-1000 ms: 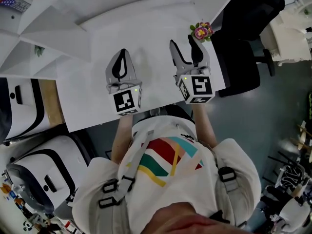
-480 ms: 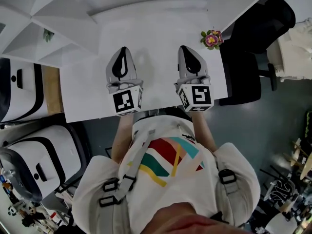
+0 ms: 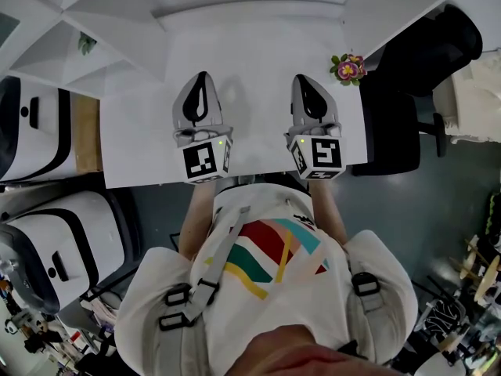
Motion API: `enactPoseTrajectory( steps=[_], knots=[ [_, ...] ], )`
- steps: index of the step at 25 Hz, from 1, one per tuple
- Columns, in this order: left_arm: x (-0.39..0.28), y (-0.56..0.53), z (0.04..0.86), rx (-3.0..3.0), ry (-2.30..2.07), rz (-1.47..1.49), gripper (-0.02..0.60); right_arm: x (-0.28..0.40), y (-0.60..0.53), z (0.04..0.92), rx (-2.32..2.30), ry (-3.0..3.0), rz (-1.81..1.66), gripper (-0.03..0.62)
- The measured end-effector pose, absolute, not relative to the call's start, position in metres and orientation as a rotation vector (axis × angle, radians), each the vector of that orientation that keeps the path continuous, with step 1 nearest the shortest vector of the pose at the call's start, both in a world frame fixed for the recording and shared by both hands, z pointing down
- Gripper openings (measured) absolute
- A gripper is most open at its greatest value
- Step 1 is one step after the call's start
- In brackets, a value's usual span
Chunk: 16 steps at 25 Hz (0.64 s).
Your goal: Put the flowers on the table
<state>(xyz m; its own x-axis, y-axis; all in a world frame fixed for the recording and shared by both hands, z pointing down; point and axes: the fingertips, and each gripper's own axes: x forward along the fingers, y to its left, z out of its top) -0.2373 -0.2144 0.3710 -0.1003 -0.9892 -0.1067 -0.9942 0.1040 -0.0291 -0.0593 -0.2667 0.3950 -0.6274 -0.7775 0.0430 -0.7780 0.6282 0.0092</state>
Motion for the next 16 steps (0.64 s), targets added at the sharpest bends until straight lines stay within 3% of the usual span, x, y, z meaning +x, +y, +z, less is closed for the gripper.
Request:
enactPoseTrajectory(
  steps=[16],
  knots=[
    [-0.2438, -0.2142, 0.3744, -2.037, 2.271, 0.074, 0.003, -0.0656, -0.2653, 0.3976, 1.313, -2.782, -0.026, 0.0]
  ],
)
